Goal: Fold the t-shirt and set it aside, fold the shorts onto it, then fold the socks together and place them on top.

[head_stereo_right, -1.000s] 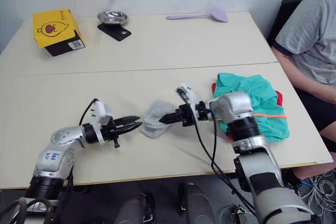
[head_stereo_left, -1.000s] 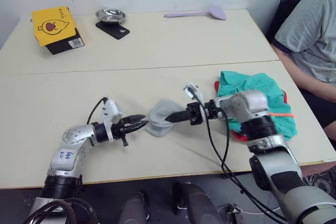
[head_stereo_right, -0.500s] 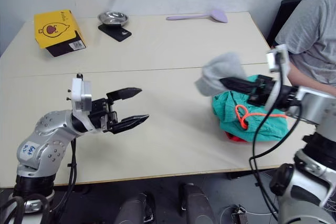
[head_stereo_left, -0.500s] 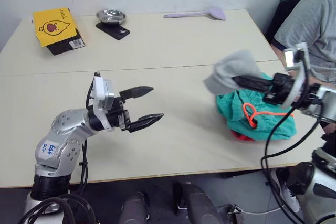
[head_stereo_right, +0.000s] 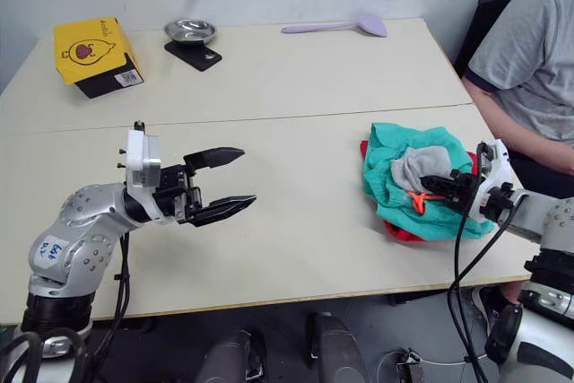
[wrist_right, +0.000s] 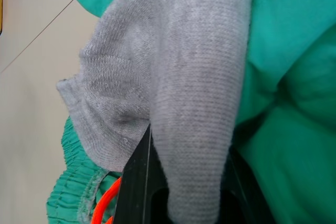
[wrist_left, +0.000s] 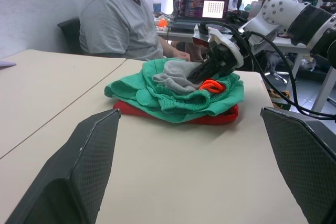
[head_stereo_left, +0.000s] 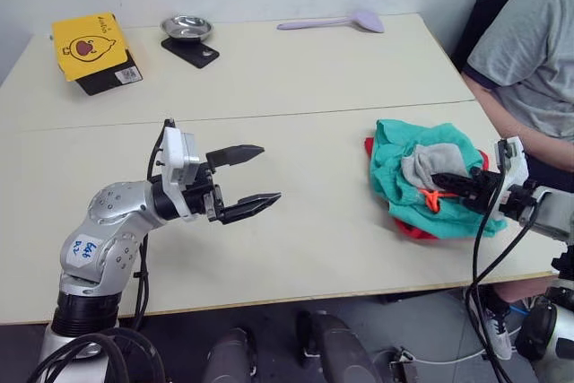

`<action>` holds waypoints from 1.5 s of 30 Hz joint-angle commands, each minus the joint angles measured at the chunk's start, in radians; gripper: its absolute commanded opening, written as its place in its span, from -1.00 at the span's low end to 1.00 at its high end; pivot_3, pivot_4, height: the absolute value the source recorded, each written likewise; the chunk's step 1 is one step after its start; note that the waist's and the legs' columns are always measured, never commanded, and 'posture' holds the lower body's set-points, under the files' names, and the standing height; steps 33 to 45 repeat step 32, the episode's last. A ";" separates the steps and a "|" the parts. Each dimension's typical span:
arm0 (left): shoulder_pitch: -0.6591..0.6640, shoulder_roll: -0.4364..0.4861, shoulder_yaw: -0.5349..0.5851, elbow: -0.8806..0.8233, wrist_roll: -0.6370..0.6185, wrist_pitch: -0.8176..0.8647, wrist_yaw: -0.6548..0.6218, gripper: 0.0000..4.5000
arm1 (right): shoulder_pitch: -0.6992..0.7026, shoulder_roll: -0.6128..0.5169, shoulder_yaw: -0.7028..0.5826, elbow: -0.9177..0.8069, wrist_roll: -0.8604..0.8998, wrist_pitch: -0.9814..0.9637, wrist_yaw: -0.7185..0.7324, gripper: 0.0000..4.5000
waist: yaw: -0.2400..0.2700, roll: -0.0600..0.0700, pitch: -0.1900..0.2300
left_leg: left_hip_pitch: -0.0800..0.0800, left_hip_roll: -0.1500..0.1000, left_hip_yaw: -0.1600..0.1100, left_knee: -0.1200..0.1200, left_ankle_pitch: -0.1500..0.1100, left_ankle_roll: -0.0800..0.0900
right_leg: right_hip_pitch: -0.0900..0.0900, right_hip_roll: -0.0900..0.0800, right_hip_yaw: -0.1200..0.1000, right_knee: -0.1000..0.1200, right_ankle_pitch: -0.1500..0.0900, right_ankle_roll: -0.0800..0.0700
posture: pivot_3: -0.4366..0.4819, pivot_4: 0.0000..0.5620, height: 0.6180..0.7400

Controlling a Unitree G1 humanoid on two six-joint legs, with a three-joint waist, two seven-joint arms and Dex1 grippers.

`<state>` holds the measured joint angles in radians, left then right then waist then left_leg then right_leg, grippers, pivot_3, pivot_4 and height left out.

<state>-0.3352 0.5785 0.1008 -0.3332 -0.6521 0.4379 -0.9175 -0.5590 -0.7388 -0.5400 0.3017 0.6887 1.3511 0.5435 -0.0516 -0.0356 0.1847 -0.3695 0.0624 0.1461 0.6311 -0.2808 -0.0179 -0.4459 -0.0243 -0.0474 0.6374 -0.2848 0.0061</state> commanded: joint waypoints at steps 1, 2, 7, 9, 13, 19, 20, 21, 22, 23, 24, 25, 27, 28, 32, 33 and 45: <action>0.015 0.032 0.022 -0.009 0.021 -0.032 -0.016 1.00 | 0.040 -0.092 -0.012 -0.059 0.009 0.021 0.034 -0.24 | 0.001 0.000 0.000 | 0.000 0.000 0.000 0.000 0.000 0.000 | 0.000 0.000 0.000 0.000 0.000 0.000 | -0.05 -0.47 1.00; 0.018 0.038 0.026 -0.006 0.020 -0.036 -0.022 1.00 | 0.069 -0.125 -0.014 -0.093 0.024 0.030 0.062 -0.07 | 0.005 0.000 0.000 | 0.000 0.000 0.000 0.000 0.000 0.000 | 0.000 0.000 0.000 0.000 0.000 0.000 | -0.05 -0.47 1.00; 0.063 0.073 0.055 -0.004 0.016 -0.039 -0.044 1.00 | 0.273 -0.301 -0.019 -0.231 0.032 -0.025 0.214 0.72 | 0.023 0.003 0.002 | 0.000 0.000 0.000 0.000 -0.001 0.001 | 0.000 0.000 0.000 -0.002 -0.001 0.002 | -0.05 -0.47 1.00; 0.095 0.097 0.072 0.003 0.027 -0.054 -0.059 1.00 | 0.387 -0.381 -0.019 -0.276 -0.006 -0.124 0.306 0.99 | 0.023 0.003 0.002 | 0.000 0.000 0.000 -0.001 -0.002 0.001 | 0.000 0.000 0.000 -0.003 -0.002 0.004 | -0.05 -0.47 1.00; 0.189 0.150 0.126 0.031 0.075 -0.093 -0.068 1.00 | 0.509 -0.394 -0.080 -0.371 -0.052 -0.482 0.520 0.99 | 0.012 0.003 0.002 | 0.000 0.001 0.001 -0.002 -0.004 0.005 | 0.001 0.001 0.000 -0.006 -0.004 0.006 | -0.05 -0.47 1.00; 0.391 0.198 0.230 0.085 0.199 -0.267 -0.084 1.00 | 0.402 -0.202 0.113 -0.465 -0.141 -0.990 0.651 0.99 | -0.008 -0.001 0.004 | 0.001 0.004 0.001 -0.003 -0.004 0.005 | 0.001 0.004 0.000 -0.010 -0.002 0.005 | -0.05 -0.47 1.00; 0.428 0.202 0.254 0.107 0.221 -0.292 -0.077 1.00 | 0.372 -0.147 0.170 -0.477 -0.148 -1.045 0.658 0.99 | -0.006 -0.001 0.004 | 0.001 0.005 0.001 -0.003 -0.004 0.004 | 0.001 0.005 0.000 -0.010 -0.002 0.004 | -0.05 -0.47 1.00; 0.455 0.204 0.269 0.128 0.241 -0.317 -0.074 1.00 | 0.350 -0.105 0.212 -0.479 -0.158 -1.089 0.663 0.99 | -0.006 -0.002 0.004 | 0.000 0.005 0.000 -0.002 -0.004 0.004 | 0.001 0.005 0.000 -0.010 -0.001 0.004 | -0.05 -0.47 1.00; 0.483 0.208 0.279 0.145 0.259 -0.338 -0.075 1.00 | 0.335 -0.071 0.253 -0.473 -0.178 -1.135 0.668 0.99 | -0.005 -0.001 0.005 | 0.000 0.005 0.000 -0.003 -0.004 0.004 | 0.001 0.005 0.000 -0.011 0.000 0.000 | -0.05 -0.47 1.00; 0.514 0.210 0.289 0.162 0.282 -0.369 -0.077 1.00 | 0.325 -0.037 0.307 -0.456 -0.215 -1.207 0.689 0.99 | -0.004 0.000 0.005 | 0.000 0.005 0.000 -0.003 -0.005 0.004 | 0.001 0.005 0.000 -0.011 0.001 -0.001 | -0.05 -0.47 1.00; 0.533 0.207 0.296 0.172 0.302 -0.398 -0.070 1.00 | 0.321 -0.011 0.355 -0.419 -0.261 -1.300 0.714 0.99 | -0.001 0.001 0.006 | 0.000 0.005 0.000 -0.004 -0.005 0.004 | 0.000 0.005 0.000 -0.010 0.000 -0.002 | -0.05 -0.47 1.00; 0.550 0.202 0.303 0.176 0.311 -0.414 -0.066 1.00 | 0.321 0.011 0.409 -0.383 -0.304 -1.378 0.743 0.99 | 0.004 0.001 0.006 | -0.001 0.005 0.000 -0.003 -0.006 0.004 | 0.000 0.004 -0.001 -0.010 0.001 -0.002 | -0.05 -0.47 1.00; 0.565 0.192 0.314 0.171 0.335 -0.445 -0.038 1.00 | 0.309 0.051 0.472 -0.308 -0.363 -1.503 0.756 0.99 | 0.016 0.000 0.006 | -0.001 0.004 0.000 -0.002 -0.008 0.004 | 0.000 0.003 -0.002 -0.010 0.001 -0.003 | -0.05 -0.47 1.00; 0.569 0.191 0.317 0.166 0.340 -0.456 -0.033 1.00 | 0.300 0.068 0.487 -0.284 -0.371 -1.525 0.749 0.99 | 0.021 0.000 0.005 | -0.001 0.004 0.001 -0.002 -0.008 0.004 | 0.000 0.002 -0.002 -0.010 0.001 -0.003 | -0.05 -0.47 1.00; 0.584 0.189 0.336 0.140 0.325 -0.460 -0.021 1.00 | 0.274 0.103 0.530 -0.197 -0.399 -1.641 0.757 0.99 | 0.024 0.001 0.006 | -0.001 0.002 0.003 0.000 -0.011 0.006 | 0.000 -0.002 -0.002 -0.010 0.001 -0.003 | -0.05 -0.47 1.00; 0.584 0.189 0.336 0.140 0.325 -0.460 -0.021 1.00 | 0.274 0.103 0.530 -0.197 -0.399 -1.641 0.757 0.99 | 0.024 0.001 0.006 | -0.001 0.002 0.003 0.000 -0.011 0.006 | 0.000 -0.002 -0.002 -0.010 0.001 -0.003 | -0.05 -0.47 1.00; 0.584 0.189 0.336 0.140 0.325 -0.460 -0.021 1.00 | 0.274 0.103 0.530 -0.197 -0.399 -1.641 0.757 0.99 | 0.024 0.001 0.006 | -0.001 0.002 0.003 0.000 -0.011 0.006 | 0.000 -0.002 -0.002 -0.010 0.001 -0.003 | -0.05 -0.47 1.00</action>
